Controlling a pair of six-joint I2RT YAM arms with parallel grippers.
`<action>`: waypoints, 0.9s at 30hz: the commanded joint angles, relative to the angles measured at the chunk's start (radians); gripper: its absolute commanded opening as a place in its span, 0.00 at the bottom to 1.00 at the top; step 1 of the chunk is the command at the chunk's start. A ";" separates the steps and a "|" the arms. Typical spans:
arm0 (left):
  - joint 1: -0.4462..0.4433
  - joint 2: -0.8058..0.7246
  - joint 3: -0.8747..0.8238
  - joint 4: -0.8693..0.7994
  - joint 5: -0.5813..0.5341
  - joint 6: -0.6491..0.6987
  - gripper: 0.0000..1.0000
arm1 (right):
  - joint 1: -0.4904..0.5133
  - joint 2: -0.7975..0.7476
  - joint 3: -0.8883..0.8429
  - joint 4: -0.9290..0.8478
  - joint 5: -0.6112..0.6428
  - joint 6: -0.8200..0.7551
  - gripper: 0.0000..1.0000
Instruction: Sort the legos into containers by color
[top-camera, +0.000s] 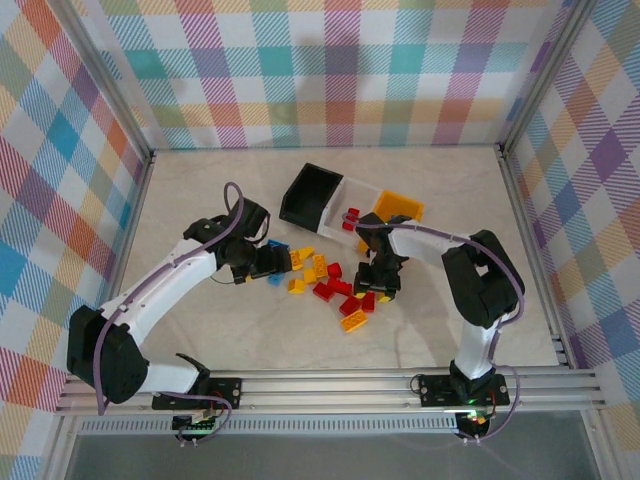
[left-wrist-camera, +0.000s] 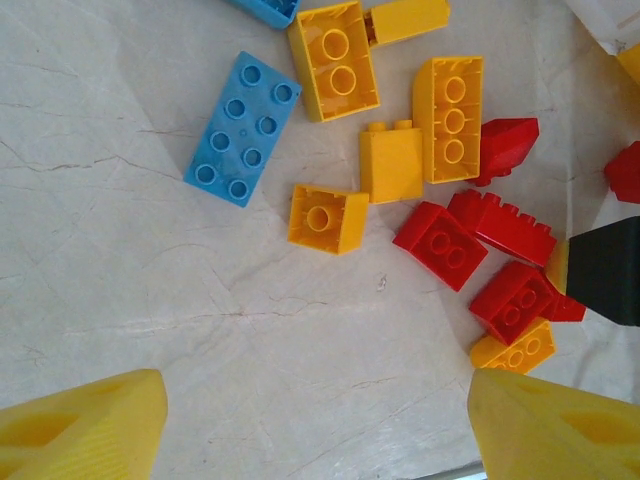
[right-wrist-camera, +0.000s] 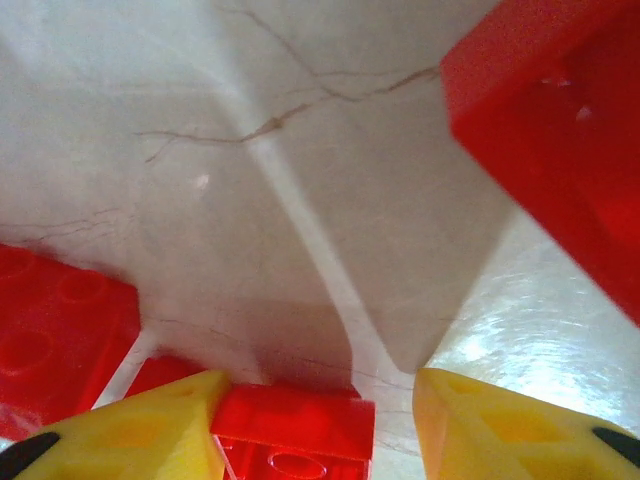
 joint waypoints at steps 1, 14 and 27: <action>0.015 -0.025 -0.006 -0.019 -0.001 0.006 0.79 | 0.007 0.002 -0.017 -0.033 0.028 0.015 0.49; 0.024 0.011 -0.008 0.000 0.023 0.024 0.80 | 0.007 -0.077 -0.002 -0.092 0.080 0.012 0.29; 0.024 0.084 -0.035 0.025 0.071 0.059 0.81 | -0.041 -0.047 0.433 -0.229 0.095 -0.046 0.30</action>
